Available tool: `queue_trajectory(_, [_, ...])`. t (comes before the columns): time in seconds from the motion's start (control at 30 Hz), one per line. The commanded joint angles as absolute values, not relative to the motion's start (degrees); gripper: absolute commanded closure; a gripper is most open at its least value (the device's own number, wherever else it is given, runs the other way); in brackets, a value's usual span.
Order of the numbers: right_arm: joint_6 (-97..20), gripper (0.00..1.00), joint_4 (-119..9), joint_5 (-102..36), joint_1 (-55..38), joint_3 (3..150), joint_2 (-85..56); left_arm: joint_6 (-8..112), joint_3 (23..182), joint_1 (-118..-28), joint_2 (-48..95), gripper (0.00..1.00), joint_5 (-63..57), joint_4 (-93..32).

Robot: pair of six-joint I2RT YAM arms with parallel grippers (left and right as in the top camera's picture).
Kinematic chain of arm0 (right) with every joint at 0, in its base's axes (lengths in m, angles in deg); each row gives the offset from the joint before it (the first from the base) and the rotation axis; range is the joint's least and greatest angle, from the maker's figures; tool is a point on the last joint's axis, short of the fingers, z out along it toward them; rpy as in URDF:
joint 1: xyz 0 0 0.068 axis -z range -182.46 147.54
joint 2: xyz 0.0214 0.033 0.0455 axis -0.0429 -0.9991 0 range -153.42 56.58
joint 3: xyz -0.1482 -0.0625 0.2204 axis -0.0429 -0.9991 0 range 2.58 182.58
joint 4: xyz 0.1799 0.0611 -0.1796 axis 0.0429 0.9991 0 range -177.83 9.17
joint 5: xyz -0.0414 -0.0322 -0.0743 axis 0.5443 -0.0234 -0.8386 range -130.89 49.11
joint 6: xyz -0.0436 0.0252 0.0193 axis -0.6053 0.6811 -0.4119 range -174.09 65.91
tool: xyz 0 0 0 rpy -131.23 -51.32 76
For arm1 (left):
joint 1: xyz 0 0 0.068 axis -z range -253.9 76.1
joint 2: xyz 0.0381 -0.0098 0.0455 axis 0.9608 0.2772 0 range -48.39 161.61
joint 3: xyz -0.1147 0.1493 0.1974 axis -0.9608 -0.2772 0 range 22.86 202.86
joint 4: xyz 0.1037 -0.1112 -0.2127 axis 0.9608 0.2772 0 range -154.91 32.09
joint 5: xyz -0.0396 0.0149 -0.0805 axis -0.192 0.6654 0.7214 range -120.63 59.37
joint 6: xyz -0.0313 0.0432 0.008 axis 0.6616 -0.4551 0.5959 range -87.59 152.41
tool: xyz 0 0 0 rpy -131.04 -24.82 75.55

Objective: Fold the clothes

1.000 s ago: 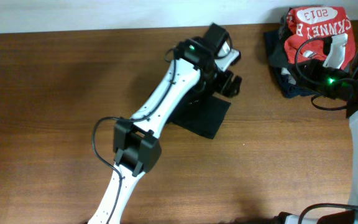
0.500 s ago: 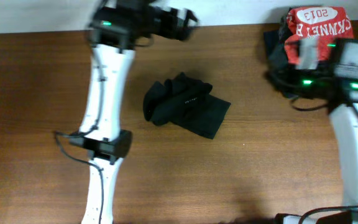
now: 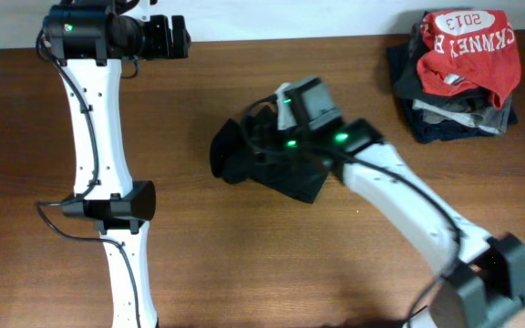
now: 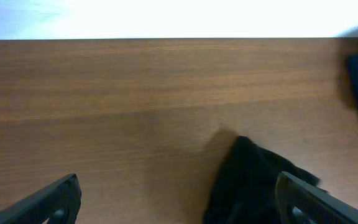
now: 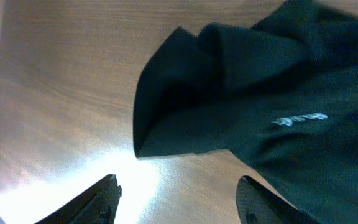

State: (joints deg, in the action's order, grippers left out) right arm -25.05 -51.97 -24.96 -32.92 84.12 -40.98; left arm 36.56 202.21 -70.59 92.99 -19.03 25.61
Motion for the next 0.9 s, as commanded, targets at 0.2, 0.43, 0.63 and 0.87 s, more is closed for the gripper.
queue_trajectory(0.2, [-17.38, 0.28, -61.98, -29.27, -36.30, 84.25, -52.74, 34.39, 199.93, -70.48, 92.48, 0.01, -24.56, 25.98])
queue_trajectory(0.43, [-17.62, 0.30, -64.47, -30.78, -36.30, 84.25, -54.62, 34.09, 197.44, -70.48, 92.48, 0.01, -24.67, 26.02])
queue_trajectory(0.63, [-19.17, 0.49, -60.49, -31.06, -36.30, 84.25, -54.64, 34.06, 196.15, -70.48, 92.51, 0.01, -24.67, 25.83])
queue_trajectory(0.87, [-19.33, 0.25, -58.00, -31.26, -36.30, 84.25, -56.85, 34.09, 196.15, -70.48, 92.51, 0.01, -24.67, 25.39])
